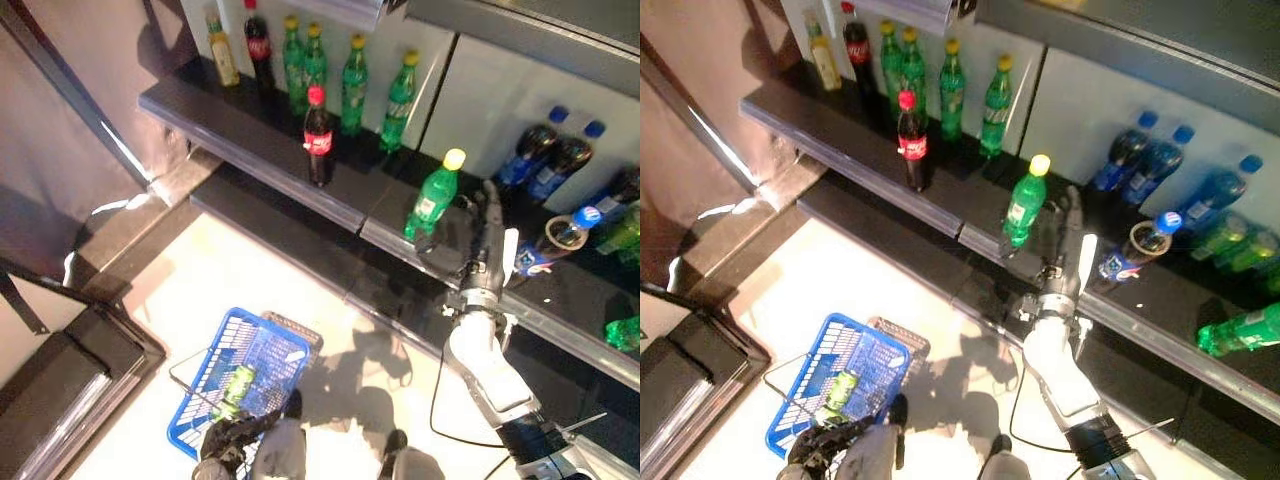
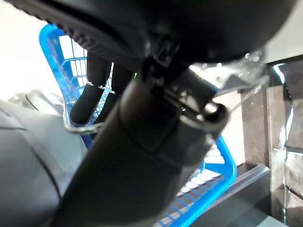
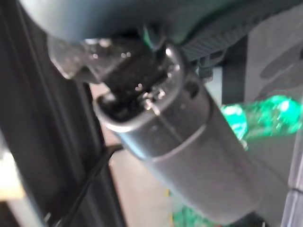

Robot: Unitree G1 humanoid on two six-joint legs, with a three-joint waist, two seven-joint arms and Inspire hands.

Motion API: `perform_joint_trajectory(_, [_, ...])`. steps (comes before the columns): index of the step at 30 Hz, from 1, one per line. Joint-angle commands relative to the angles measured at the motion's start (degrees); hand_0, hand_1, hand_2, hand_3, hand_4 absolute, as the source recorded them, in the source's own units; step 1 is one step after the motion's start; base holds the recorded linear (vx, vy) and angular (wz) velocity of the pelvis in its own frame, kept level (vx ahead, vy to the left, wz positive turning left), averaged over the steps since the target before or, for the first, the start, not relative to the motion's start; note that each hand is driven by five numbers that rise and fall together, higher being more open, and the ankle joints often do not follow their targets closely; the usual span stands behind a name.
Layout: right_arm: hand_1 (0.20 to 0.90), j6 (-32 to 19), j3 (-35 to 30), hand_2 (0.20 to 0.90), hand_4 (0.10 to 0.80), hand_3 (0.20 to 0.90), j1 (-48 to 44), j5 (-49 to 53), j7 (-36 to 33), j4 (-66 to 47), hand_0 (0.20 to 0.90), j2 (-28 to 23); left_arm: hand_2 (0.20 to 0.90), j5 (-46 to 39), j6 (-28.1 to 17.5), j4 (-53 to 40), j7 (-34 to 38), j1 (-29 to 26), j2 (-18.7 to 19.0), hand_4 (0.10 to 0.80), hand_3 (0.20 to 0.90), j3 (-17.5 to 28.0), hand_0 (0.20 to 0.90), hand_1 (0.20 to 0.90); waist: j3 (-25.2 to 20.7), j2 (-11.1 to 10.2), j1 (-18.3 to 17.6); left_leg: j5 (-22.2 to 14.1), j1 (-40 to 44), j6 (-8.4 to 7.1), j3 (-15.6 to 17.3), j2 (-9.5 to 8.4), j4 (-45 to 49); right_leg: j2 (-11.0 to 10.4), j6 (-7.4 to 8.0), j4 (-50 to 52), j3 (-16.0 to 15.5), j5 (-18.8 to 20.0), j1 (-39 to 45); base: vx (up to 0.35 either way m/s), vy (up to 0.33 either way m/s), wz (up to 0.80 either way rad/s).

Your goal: Pick up the drink and place into the basket.

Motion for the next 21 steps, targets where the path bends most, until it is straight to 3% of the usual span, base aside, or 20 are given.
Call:
perform_joint_trajectory(1, [0.9,-5.4,-3.3,0.9,0.8,0.9,-5.4,-6.1,-4.8,-6.1,0.9,-0.7,0.3,-0.3,-4.9,-4.4,-1.1,3.6,-1.7,0.1,0.2,-5.0,0.3,0.3,-1.4,0.1,-0.4,-2.6,0.6,-1.64,-1.0,2.77,6.4,-2.0,-2.73,3.9,0.5,3.6,-4.1,-0.017,0.031,0.02])
perform_joint_trajectory(8, [0.9,-3.9,-3.5,0.9,0.8,0.9,-8.5,-6.6,-9.0,-4.2,0.9,-0.9,0.3,-2.4,-5.3,-7.4,-1.4,2.8,-1.4,0.1,0.2,-7.1,0.3,0.3,1.9,1.0,-0.5,-1.5,-2.3,-1.65,-1.2,2.76,9.3,-2.6,-3.11,6.8,1.1,3.4,-6.5,-0.015,0.016,-0.01])
perform_joint_trajectory(21, [0.9,-2.7,-3.2,0.9,0.8,0.9,-15.5,-6.7,-9.9,-1.2,0.9,0.0,0.3,-4.3,-5.4,-9.7,-1.0,2.5,-0.8,0.1,0.2,-8.3,0.3,0.3,7.1,2.9,0.2,1.8,-7.2,-1.84,-1.8,2.78,11.8,-2.8,-3.63,9.3,1.5,3.3,-10.0,-0.022,0.026,-0.04])
